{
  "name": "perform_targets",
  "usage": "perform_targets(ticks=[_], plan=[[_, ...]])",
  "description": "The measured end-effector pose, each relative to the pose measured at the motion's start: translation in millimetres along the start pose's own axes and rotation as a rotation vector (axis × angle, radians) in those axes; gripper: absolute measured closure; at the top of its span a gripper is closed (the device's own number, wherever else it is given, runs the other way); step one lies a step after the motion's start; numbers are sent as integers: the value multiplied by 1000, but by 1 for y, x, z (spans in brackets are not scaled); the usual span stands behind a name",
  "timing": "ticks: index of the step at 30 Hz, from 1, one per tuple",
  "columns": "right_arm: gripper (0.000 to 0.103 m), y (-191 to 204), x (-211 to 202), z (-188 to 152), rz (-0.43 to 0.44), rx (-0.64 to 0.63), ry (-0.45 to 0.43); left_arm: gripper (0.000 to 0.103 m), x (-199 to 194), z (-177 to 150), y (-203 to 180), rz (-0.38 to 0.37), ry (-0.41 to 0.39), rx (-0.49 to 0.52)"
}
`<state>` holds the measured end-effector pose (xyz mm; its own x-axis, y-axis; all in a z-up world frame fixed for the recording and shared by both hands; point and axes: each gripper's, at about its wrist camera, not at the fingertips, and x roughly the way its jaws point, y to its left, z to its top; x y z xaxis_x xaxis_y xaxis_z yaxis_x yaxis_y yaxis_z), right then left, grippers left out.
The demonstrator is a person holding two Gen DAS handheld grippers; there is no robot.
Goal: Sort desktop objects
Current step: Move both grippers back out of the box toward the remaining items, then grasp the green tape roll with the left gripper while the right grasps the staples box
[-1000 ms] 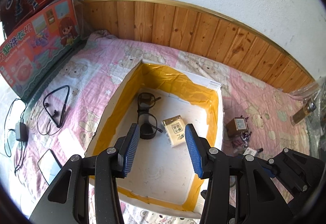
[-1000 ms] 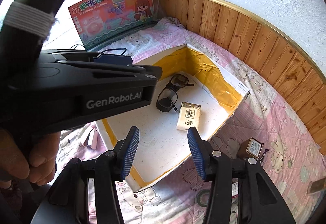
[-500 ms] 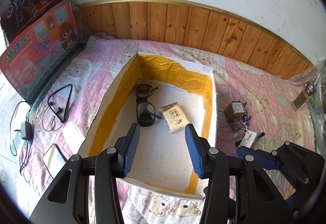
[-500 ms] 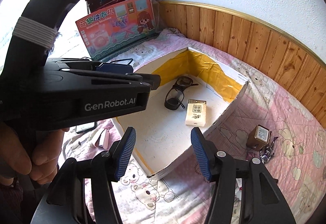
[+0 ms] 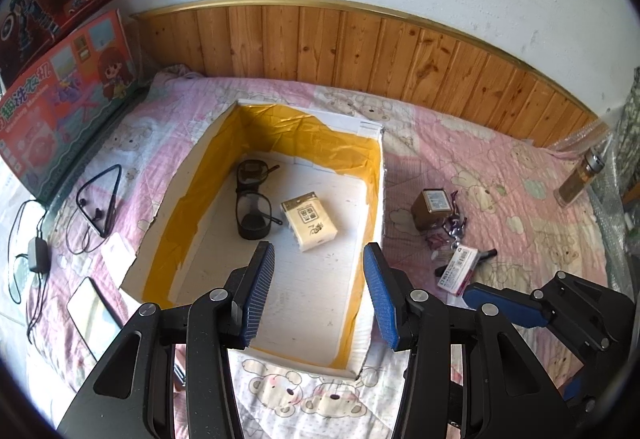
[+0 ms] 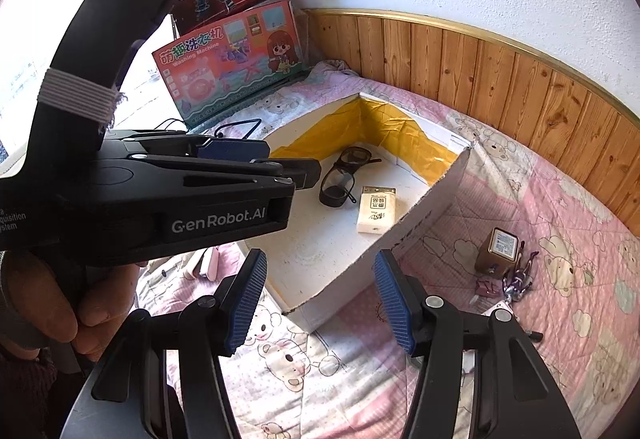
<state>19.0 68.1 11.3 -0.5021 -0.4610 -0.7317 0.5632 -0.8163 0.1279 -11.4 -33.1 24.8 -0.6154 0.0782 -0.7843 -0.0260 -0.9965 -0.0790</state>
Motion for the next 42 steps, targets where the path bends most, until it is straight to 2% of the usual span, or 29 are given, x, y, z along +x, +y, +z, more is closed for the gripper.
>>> perform_targets(ticks=[4,8,15,19,23,25,28,32,37,40,42], plan=[[45,-16,-5,-9,5,19,5,54,4,-2,-16,-26,6,25],[45,-36,-10,-18,0,36,11,54,16,-7,-32,-65,44,51],[45,-94,-16,-35,-52,114,29,54,36,-15,-70,-144,107,117],[45,-131,-17,-44,-92,157,43,54,55,-25,-96,-196,172,170],[45,-170,-3,-58,-142,206,112,54,83,-42,-122,-222,247,223],[45,-186,9,-70,-112,262,155,54,98,-53,-133,-209,284,257],[46,-206,32,-91,30,407,192,54,118,-68,-145,-196,328,291],[54,-221,59,-111,124,560,219,54,136,-80,-152,-180,343,314],[54,-227,75,-112,152,606,204,54,158,-87,-145,-154,346,285],[54,-227,87,-111,126,601,215,52,168,-92,-146,-173,367,282],[63,-229,94,-114,119,600,218,50,173,-95,-148,-176,364,290]])
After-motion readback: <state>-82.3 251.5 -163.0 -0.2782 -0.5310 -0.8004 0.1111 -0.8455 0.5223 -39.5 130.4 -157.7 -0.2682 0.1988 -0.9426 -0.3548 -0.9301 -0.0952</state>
